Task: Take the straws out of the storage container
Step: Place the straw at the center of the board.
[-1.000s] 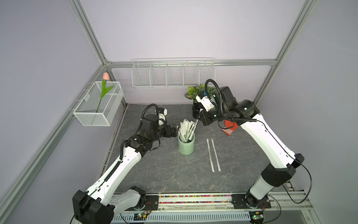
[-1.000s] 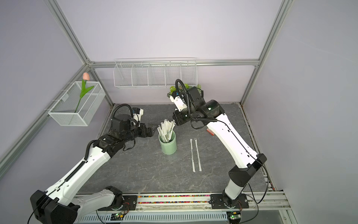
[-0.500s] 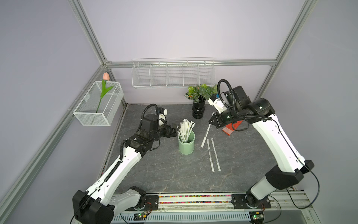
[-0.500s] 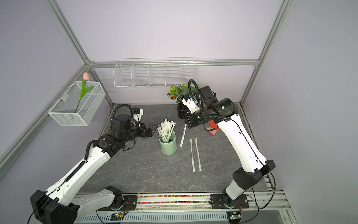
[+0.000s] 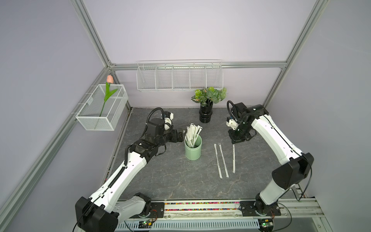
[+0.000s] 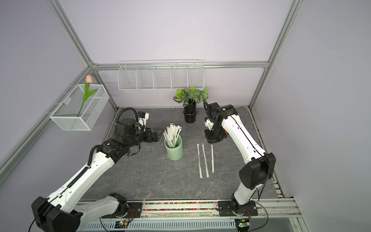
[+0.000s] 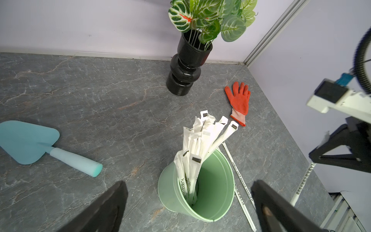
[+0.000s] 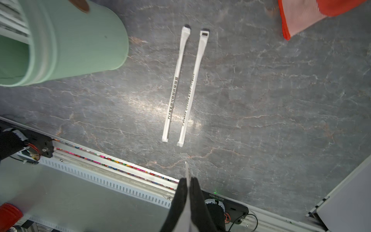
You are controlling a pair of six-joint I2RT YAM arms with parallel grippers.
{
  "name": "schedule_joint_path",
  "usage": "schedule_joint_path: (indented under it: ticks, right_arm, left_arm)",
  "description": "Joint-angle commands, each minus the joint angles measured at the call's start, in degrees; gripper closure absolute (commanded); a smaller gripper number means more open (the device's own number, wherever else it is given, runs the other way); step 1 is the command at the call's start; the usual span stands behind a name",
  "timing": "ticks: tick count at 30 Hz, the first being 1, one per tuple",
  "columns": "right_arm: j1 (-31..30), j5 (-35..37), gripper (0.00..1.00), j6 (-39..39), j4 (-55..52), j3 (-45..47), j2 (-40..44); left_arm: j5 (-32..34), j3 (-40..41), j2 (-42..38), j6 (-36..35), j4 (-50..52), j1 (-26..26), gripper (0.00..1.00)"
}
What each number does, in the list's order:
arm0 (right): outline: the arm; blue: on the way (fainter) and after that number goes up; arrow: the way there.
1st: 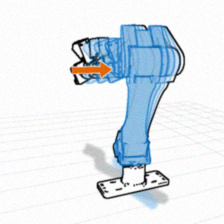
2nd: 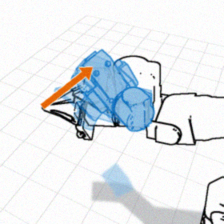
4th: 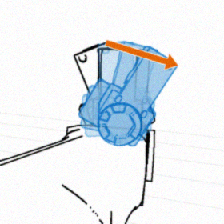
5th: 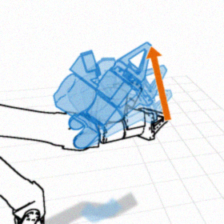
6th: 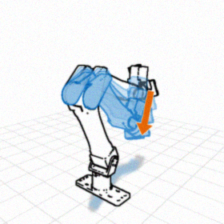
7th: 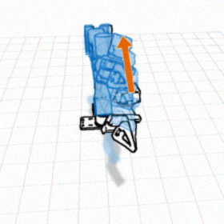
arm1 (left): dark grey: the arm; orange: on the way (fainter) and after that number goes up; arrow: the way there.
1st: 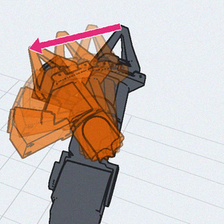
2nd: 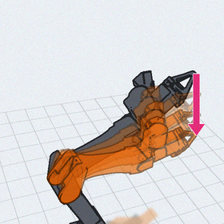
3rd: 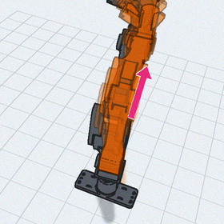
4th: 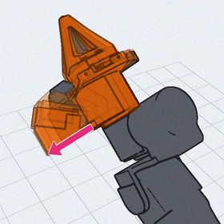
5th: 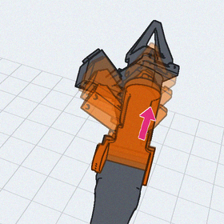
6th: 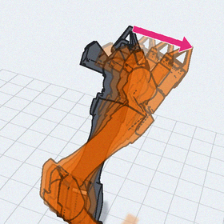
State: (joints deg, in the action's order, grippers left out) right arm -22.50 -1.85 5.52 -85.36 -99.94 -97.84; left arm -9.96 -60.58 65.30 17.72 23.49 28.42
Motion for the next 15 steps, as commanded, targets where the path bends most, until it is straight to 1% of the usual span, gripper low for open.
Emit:
schedule_joint_path:
  ticks: [1, 3, 6, 10, 15]
  right_arm:
    - [0.9, 0.9, 0.93, -2.0, -0.5, 3.2, -3.4]
    - [1.9, -1.6, 0.93, -3.2, 0.7, 4.3, -6.2]
    - [2.6, -1.3, 0.93, -4.0, 0.6, 3.3, -10.4]
    - [3.8, -3.6, 0.93, -4.9, 1.0, 0.8, -14.5]
    - [4.6, -3.3, 0.93, -5.8, 0.6, -2.2, -19.6]
  left_arm:
    - [-0.9, -1.3, 0.4, -0.7, 0.4, 0.2, 0.00]
    - [-0.9, -1.3, 0.4, -0.5, 0.4, 0.2, 0.00]
    - [-0.5, -1.2, 0.5, -0.6, 0.4, 0.2, 0.00]
    - [-0.5, -1.2, 0.6, -0.7, 0.3, 0.2, 0.00]
    - [-0.6, -1.2, 0.8, -0.6, 0.3, 0.2, 0.00]
